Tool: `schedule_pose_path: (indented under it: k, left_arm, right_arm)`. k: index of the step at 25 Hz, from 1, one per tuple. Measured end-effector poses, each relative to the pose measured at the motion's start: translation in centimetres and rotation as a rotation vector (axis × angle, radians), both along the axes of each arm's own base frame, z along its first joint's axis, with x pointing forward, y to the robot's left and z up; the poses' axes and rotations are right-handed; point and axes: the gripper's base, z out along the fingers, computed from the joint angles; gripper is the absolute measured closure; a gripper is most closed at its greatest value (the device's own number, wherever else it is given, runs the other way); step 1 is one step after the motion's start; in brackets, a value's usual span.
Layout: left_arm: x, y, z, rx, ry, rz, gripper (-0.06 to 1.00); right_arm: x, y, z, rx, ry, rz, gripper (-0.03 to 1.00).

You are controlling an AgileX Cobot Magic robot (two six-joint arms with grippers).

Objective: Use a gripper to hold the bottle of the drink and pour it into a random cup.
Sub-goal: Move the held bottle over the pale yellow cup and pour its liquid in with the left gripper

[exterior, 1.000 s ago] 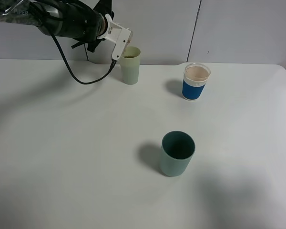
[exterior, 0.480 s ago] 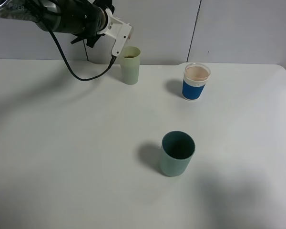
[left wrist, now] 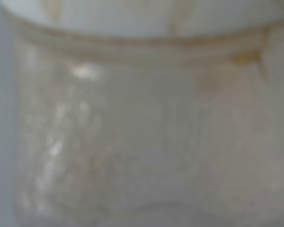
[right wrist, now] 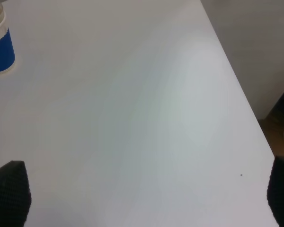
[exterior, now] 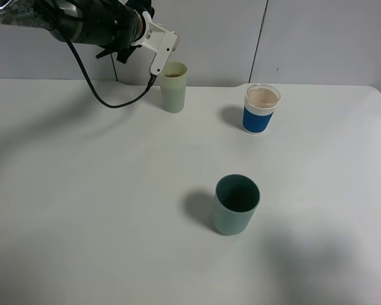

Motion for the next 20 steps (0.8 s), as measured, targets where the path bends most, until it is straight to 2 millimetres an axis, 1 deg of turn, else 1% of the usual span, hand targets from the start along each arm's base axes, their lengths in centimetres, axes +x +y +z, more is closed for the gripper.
schedule_pose_path:
  k: [6, 14, 20]
  left_arm:
    - [0.00, 0.00, 0.00, -0.025, 0.002, 0.009, 0.60]
    - [-0.11, 0.04, 0.73, -0.153, -0.002, 0.052, 0.60]
    - [-0.16, 0.05, 0.92, -0.256, 0.006, 0.087, 0.60]
  right_arm:
    - [0.00, 0.00, 0.00, 0.000, 0.000, 0.000, -0.03]
    - [0.00, 0.00, 0.00, 0.000, 0.000, 0.000, -0.03]
    - [0.00, 0.00, 0.00, 0.000, 0.000, 0.000, -0.03]
